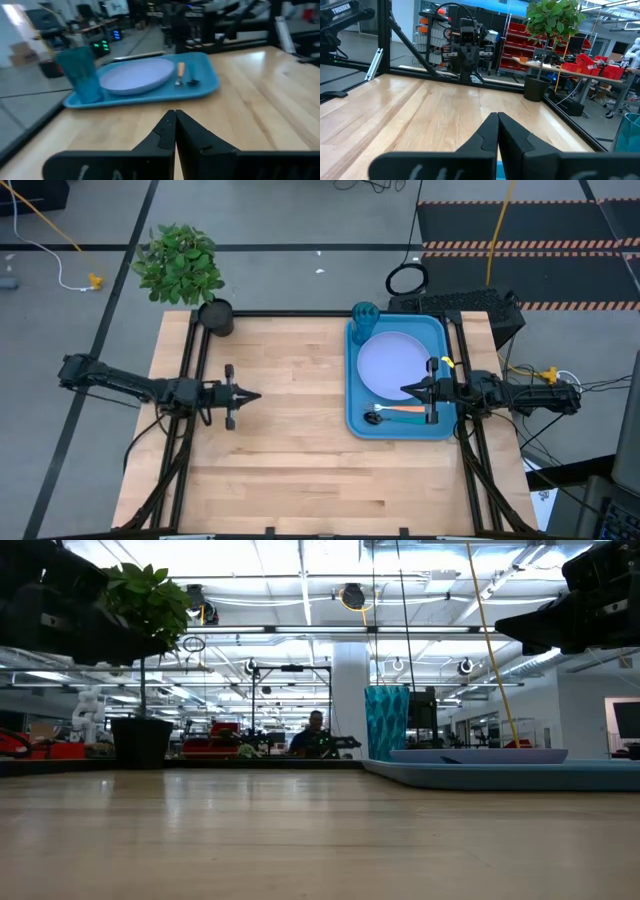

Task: Pick and place plate/cup/fork/spoon on tray
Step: Return to Home Position

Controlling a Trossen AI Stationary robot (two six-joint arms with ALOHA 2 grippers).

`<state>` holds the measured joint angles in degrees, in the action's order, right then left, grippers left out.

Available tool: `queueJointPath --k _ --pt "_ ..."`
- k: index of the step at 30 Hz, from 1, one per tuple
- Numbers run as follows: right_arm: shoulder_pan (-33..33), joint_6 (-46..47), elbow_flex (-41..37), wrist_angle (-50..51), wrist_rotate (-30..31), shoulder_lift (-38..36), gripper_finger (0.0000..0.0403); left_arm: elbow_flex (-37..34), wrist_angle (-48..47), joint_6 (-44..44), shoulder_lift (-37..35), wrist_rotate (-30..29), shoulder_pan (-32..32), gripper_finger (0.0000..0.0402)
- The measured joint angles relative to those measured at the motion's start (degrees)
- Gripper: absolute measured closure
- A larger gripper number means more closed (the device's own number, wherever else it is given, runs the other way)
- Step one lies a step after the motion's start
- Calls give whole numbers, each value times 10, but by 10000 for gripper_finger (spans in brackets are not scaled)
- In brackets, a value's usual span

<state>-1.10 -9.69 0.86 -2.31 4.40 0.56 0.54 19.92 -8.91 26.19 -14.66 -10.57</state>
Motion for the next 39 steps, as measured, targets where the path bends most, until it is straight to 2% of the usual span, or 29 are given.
queueJointPath --k 5,15,20,30,39 --pt "0 0 0 0 0 0 403 0 -49 -2 -64 -38 0 394" --pt "0 0 0 0 0 0 403 0 -164 25 -154 -17 0 393" --pt "0 0 0 0 0 0 403 1 -169 42 -162 -2 0 395" --pt "0 0 0 0 0 0 403 1 -145 32 -170 -19 13 393" --pt "0 0 0 0 0 0 403 1 -168 19 -260 1 55 397"
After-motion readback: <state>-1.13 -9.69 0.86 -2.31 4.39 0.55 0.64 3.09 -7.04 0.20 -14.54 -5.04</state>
